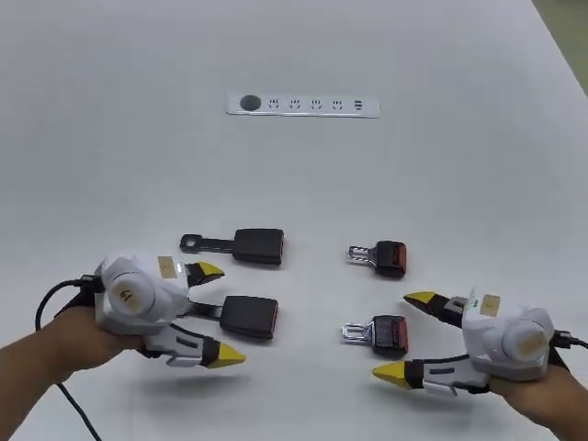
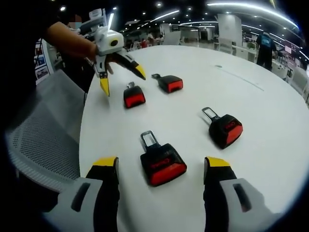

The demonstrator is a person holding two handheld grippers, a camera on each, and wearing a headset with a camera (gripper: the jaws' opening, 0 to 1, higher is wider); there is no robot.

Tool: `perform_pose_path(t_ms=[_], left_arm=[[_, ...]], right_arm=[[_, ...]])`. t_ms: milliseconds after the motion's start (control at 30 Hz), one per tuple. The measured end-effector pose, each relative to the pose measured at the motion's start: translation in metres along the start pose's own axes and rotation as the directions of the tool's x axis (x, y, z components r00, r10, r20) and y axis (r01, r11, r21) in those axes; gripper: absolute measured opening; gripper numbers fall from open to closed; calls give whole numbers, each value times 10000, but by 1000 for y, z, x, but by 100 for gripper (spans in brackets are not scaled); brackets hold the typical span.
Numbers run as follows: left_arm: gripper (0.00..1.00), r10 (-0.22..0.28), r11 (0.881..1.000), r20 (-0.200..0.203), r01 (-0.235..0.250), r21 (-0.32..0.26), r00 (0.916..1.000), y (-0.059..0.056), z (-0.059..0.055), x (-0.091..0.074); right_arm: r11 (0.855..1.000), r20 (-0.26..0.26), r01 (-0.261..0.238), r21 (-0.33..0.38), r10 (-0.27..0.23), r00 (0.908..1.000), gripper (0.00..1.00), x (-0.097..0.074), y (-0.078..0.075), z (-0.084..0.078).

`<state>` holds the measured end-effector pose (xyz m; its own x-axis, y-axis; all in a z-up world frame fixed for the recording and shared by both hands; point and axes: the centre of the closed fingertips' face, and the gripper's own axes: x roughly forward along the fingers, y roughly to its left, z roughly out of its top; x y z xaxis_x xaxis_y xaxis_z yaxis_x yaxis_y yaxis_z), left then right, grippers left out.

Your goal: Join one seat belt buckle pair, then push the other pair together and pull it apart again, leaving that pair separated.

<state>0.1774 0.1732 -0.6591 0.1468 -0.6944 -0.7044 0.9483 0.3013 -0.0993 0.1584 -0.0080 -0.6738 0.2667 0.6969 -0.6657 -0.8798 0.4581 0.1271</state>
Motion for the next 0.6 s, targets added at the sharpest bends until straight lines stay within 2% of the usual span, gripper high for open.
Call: perform_pose_path(t_ms=[67, 167, 233, 267, 367, 400, 433, 500, 533, 567, 600], left_arm=[[71, -87, 9992, -240, 97, 393, 9997, 2, -4, 2], [64, -252, 9986, -355, 268, 461, 9991, 5, -10, 7], [64, -477, 9969, -507, 507, 597, 9976, 4, -13, 11], [63, -513, 9956, -601, 557, 747, 9969, 4, -12, 11], [61, -738, 9917, -870, 823, 988, 9935, 4, -17, 15], [60, -706, 9912, -1153, 827, 1033, 9908, 7, -27, 17], [58, -768, 9864, -836, 880, 1387, 9935, 8, -22, 20], [54, -798, 9893, -744, 881, 1160, 9940, 16, -21, 23], [52, -778, 9899, -796, 865, 1124, 9938, 18, -21, 22], [47, -791, 9864, -864, 905, 1373, 9931, 19, -22, 23], [42, -824, 9813, -951, 974, 1659, 9921, 14, -21, 23]], right_arm=[[9996, -190, -162, -236, 158, 9997, 68, 0, 1, -2], [9980, -578, -431, -473, 403, 9975, 60, 1, 1, -9], [9963, -800, -556, -649, 504, 9955, 58, 2, 0, -14], [9950, -665, -636, -769, 585, 9961, 57, 3, 0, -11], [9935, -755, -781, -826, 719, 9945, 54, 3, 0, -13], [9922, -787, -828, -937, 755, 9940, 54, 3, -1, -13], [9911, -799, -884, -996, 806, 9935, 53, 4, -2, -13], [9887, -844, -981, -1132, 888, 9925, 49, 4, -3, -14], [9877, -843, -1004, -1195, 907, 9923, 47, 4, -4, -14], [9865, -848, -1025, -1276, 921, 9921, 45, 4, -6, -14], [9862, -868, -1041, -1290, 933, 9918, 43, 4, -7, -14]])
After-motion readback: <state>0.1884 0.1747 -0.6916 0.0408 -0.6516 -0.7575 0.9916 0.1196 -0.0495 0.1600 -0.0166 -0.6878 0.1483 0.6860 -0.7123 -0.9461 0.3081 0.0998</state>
